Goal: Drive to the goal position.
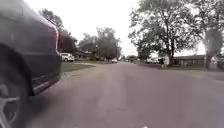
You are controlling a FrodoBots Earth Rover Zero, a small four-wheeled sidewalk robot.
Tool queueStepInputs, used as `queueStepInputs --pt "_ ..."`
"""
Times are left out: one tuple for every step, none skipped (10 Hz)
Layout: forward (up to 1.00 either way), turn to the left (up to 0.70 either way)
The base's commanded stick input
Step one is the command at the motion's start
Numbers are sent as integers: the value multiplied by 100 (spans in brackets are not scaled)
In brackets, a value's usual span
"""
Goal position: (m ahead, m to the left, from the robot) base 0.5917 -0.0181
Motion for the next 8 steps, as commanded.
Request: queueStepInputs --pt "70 -3" --pt "70 -3" --pt "70 -3" --pt "70 -3" --pt "70 -3" --pt "70 -3" --pt "70 -3" --pt "70 -3"
